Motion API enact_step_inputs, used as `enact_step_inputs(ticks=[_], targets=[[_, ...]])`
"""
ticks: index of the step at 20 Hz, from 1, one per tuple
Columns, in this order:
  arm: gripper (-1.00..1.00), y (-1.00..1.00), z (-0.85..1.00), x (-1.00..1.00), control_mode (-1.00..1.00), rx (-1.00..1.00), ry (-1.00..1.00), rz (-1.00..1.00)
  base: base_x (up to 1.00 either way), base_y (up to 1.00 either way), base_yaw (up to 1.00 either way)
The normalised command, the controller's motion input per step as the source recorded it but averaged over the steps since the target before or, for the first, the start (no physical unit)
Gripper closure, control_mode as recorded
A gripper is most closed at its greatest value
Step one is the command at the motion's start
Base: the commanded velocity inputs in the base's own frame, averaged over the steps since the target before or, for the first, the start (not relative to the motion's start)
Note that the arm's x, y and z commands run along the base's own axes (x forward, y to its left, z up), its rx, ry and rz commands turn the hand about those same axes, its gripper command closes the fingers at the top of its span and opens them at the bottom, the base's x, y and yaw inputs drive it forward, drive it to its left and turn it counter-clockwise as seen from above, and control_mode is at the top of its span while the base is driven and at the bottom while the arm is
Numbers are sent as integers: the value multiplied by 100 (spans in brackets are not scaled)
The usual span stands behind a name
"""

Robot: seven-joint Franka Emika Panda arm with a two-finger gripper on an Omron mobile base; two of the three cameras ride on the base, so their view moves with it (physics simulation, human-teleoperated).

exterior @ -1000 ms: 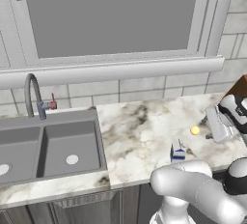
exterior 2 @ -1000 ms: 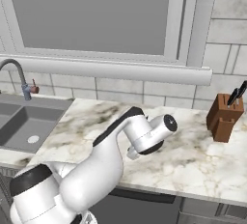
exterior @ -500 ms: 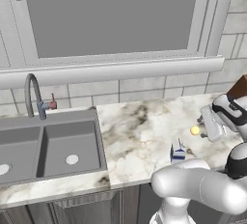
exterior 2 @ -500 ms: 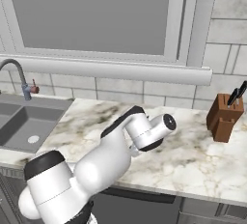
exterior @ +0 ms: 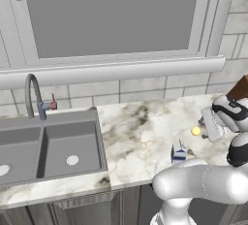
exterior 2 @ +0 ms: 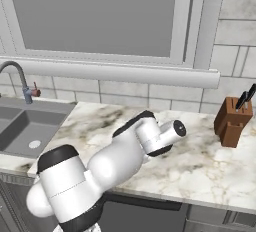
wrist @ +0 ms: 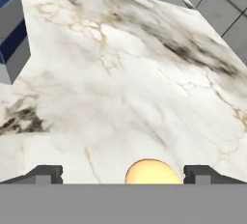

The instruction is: Gather the eggs and milk located in the vicinity of the sink area and place them right next to the bowl.

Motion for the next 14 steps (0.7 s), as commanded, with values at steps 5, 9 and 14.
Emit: enact_step_inputs(ticks=[5,9,14], targets=[[-100,0,-12,20,-100,0,0,0,0,0,0],[-100,-1,-12,23,-100,0,0,0,0,0,0],[-100,-8,-14,16,-100,0,0,0,0,0,0]])
